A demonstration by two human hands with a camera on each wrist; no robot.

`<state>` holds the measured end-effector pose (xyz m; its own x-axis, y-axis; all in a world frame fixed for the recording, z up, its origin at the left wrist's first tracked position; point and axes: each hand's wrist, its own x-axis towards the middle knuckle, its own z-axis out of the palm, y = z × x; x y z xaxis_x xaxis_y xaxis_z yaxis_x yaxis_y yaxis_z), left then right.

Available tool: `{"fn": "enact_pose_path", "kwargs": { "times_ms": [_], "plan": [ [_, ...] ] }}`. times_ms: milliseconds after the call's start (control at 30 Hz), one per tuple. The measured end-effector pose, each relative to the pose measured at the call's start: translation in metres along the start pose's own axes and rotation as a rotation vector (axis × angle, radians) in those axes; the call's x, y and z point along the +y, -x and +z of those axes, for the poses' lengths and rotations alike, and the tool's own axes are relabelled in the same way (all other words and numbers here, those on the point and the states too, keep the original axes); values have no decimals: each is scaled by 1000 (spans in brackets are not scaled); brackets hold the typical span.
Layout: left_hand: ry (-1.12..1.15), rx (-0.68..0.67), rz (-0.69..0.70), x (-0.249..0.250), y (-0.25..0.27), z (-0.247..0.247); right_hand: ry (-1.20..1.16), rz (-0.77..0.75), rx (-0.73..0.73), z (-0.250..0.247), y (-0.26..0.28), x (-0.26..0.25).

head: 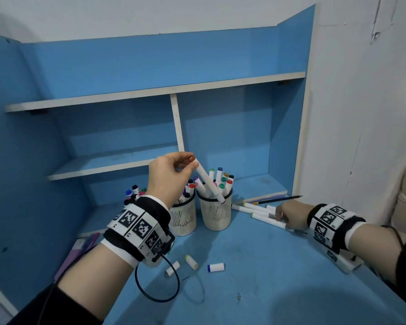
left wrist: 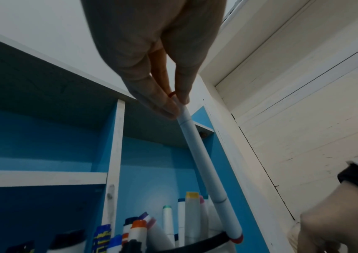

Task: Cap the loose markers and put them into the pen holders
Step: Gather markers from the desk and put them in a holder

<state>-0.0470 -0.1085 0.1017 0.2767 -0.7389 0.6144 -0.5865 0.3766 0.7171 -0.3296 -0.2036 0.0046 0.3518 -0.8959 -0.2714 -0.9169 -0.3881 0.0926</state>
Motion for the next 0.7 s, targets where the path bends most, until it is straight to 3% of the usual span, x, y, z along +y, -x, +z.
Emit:
{"fn": "enact_pose_path", "kwargs": {
  "times_ms": [333,500,700],
  "plan": [
    [-90,50,92,3,-13,7,69,-46,-112,0,10,-1],
    [-132,36,139,3,-12,8,-62,-70,0,-1,21,0],
    [-235,-186,16,-12,-2,32,-499,-138,223,-9,42,-6]
  ]
}}
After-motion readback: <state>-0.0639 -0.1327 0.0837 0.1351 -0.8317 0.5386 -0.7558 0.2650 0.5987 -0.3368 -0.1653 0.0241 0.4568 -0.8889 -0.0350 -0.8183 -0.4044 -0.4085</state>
